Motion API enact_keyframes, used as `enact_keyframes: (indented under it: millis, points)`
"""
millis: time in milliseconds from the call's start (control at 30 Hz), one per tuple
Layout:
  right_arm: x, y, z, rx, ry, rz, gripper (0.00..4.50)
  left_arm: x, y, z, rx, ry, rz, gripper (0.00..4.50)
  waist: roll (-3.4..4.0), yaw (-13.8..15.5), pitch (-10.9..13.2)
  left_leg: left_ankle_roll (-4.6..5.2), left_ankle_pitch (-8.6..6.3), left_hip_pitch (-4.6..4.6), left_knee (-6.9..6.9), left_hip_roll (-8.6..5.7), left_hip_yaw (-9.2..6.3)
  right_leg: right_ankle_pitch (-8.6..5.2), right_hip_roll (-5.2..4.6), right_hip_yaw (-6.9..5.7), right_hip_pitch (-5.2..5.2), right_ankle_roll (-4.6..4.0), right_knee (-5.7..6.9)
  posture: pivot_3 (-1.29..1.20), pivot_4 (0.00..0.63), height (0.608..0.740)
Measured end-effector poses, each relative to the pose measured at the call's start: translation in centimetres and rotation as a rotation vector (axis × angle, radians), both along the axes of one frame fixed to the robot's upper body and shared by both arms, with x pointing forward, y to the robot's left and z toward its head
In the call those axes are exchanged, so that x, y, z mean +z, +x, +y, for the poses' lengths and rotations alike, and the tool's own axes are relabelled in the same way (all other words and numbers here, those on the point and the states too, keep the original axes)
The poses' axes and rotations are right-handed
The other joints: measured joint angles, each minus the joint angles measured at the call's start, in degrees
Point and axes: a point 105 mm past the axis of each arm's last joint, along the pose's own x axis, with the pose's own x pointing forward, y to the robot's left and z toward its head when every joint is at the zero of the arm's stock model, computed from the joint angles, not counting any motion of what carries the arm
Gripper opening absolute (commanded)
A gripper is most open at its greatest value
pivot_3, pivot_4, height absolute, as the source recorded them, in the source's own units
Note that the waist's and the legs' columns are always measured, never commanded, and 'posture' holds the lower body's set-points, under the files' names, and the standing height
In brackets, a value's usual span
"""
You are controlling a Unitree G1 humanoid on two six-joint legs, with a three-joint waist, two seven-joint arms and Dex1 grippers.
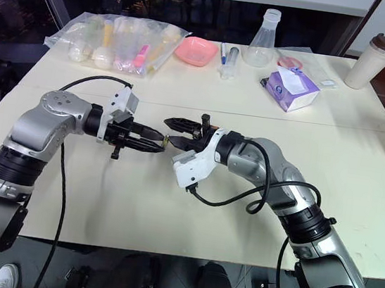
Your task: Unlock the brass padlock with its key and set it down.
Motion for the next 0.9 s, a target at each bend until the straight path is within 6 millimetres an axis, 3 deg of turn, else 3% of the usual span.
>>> enact_keyframes:
  millis: [433,567,700,733,900]
  points:
    - [-0.5,-0.1,-0.2,0.029,-0.039,-0.032,2.08,-0.3,0.1,0.1,0.013,0.001,0.03,0.78,0.0,0.01,0.0,-0.02,0.01,0.0,0.0,0.01,0.0,0.0,0.0,0.0,0.0,0.0,0.01,0.0,0.15,0.715]
    - [-1.4,0.1,-0.6,0.032,-0.091,-0.027,2.08,-0.1,0.0,0.1,0.011,0.0,0.033,0.78,0.0,-0.01,0.0,-0.02,0.01,0.0,0.0,0.01,0.0,0.0,-0.01,0.01,0.0,0.0,0.01,0.0,0.15,0.715]
    - [-1.8,0.3,-0.8,0.03,-0.114,-0.025,0.24,-0.1,-0.1,0.0,0.01,0.002,0.036,0.78,0.0,-0.04,0.0,-0.03,0.02,0.0,0.0,0.02,0.01,0.0,-0.01,0.02,-0.02,0.0,0.02,0.0,0.15,0.715]
    - [-2.0,0.5,-1.1,0.022,-0.127,-0.02,0.07,0.0,-0.1,0.1,0.014,0.002,0.032,0.78,0.0,-0.01,0.0,-0.04,0.02,0.0,0.0,0.01,0.01,0.0,-0.01,0.02,-0.01,0.0,0.02,0.0,0.15,0.715]
    - [-2.1,0.5,-1.1,0.029,-0.131,-0.02,0.07,0.0,-0.1,0.1,0.018,0.001,0.039,0.78,0.0,-0.03,0.0,-0.04,0.02,0.01,0.0,0.01,0.02,0.0,-0.02,0.02,-0.02,0.0,0.02,0.0,0.15,0.715]
